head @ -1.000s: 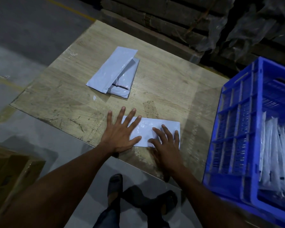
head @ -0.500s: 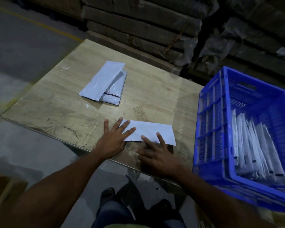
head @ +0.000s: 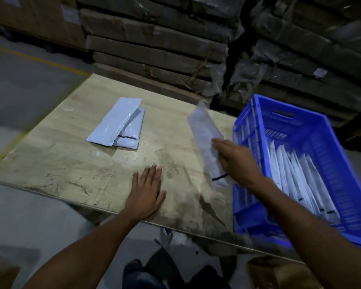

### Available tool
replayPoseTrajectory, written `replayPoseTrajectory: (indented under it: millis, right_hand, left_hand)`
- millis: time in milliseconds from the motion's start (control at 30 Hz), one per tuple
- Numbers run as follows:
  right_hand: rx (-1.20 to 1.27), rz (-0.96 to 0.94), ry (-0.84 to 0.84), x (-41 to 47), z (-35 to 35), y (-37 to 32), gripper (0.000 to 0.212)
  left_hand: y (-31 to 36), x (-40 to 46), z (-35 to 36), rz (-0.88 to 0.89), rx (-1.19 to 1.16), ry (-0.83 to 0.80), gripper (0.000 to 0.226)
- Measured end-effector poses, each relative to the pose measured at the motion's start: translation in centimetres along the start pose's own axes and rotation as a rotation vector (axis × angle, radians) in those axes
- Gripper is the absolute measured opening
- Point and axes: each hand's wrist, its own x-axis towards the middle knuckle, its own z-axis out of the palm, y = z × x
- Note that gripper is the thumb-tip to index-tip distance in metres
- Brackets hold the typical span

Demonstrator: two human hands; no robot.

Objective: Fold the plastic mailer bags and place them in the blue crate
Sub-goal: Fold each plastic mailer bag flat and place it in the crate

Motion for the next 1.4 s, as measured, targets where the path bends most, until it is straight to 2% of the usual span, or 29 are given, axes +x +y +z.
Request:
replayPoseTrajectory:
  millis: [67,200,433,567,667,767,933,1100,1200,1267,1400]
  right_hand:
    - [0.027,0.107,0.124,0.3,-3.2,2.2,0.036]
    - [-0.049,0.209,0.264,-0.9,-9.6,5.6,0.033]
    - [-0.175,0.327,0.291,-7.7,-16.4,12.6,0.034]
    - [-0.237,0.398,0.196,-12.3,-17.4,16.1,0.037]
    - [-0.322,0.375,0.136,-14.7,-18.0,18.3,0.032]
    - [-0.417,0.375,-0.027,-16.2,-18.4,19.7,0.028]
    - [-0.520,0.500,-0.329,-18.2,-17.6,22.1,0.027]
    - [-0.562,0.556,-0.523,-19.2,-15.2,21.9,0.013]
    - [-0.555,0.603,-0.629,-19.6,-13.6,21.7,0.015]
    - [-0.517,0.619,-0.659,-20.0,-12.7,21.5,0.016]
    - [-0.405,0.664,-0.580,-20.6,-11.4,21.2,0.018]
  left_hand:
    - [1.9,0.9,0.7,0.021,0.040,-0.037,0.076]
    - [5.4,2.8,2.2,0.123,0.104,-0.062,0.071]
    - [13.8,6.1,4.1,0.205,0.071,-0.142,0.074]
    - [17.2,7.7,5.2,0.277,0.006,-0.170,0.073]
    - [19.0,8.8,6.1,0.259,0.001,-0.160,0.071]
    - [20.0,9.0,6.5,0.192,0.004,-0.122,0.076]
    - [20.9,8.8,6.8,0.136,0.013,-0.075,0.077]
    - [21.0,8.7,6.7,0.130,0.011,-0.066,0.077]
    - [20.9,8.7,6.7,0.139,0.011,-0.066,0.076]
    - [20.9,8.7,6.8,0.144,0.014,-0.066,0.076]
    - [20.9,8.6,7.0,0.151,0.047,-0.063,0.074]
